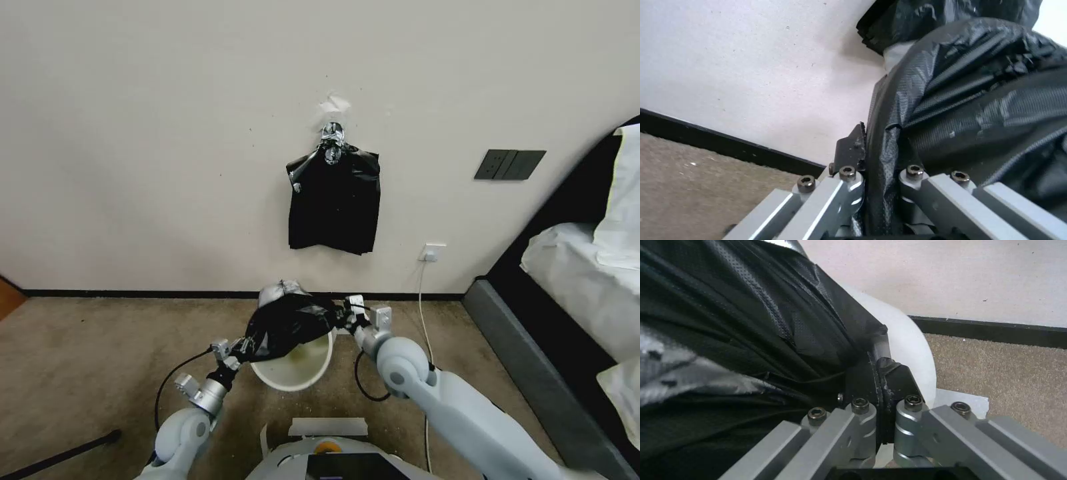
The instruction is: Place a trash bag onto the trash bin.
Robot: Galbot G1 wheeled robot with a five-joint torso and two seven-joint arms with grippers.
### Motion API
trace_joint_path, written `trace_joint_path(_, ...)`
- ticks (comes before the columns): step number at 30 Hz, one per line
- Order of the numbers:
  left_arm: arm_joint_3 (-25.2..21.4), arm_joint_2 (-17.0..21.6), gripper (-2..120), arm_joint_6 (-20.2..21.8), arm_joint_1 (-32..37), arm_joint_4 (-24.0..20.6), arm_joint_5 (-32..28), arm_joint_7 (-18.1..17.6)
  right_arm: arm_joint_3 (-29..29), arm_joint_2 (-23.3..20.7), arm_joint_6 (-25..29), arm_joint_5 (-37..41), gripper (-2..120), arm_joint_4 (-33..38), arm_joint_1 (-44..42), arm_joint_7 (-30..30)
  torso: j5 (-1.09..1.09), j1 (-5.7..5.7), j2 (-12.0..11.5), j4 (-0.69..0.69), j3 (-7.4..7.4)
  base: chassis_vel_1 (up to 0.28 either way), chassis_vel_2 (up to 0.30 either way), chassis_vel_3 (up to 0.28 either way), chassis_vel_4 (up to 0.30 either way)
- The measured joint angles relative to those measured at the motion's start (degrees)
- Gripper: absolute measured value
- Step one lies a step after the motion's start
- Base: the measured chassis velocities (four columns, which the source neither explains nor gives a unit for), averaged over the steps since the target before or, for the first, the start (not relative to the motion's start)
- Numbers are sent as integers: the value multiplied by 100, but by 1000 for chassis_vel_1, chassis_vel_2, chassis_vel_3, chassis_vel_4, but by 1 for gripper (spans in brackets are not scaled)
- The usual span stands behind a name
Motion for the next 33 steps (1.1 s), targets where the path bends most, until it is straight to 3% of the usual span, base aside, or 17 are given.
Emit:
trace_joint_path(5, -2, -46, 2, 110, 5, -154, -360, -364, 91, -12, 31, -374, 0, 158, -393, -235, 0, 0, 0, 1, 0, 0, 0, 0, 0)
trace_joint_path(11, -9, -167, 3, 149, -64, -287, -517, -1090, 168, -14, 144, -1081, 0, 249, -1029, -615, 1, 0, 0, -1, -1, 0, 0, 0, 0)
trace_joint_path(27, 102, -377, 3, 523, -282, -832, -791, -2804, -99, 19, 429, -2131, 0, -51, -1325, -1154, -1, 0, 0, 0, 0, 0, 0, 0, 0)
trace_joint_path(33, 102, -408, 4, 572, -294, -893, -829, -2970, -184, 35, 512, -2476, 0, -204, -1322, -1342, 0, 0, 0, 0, 0, 0, 0, 0, 0)
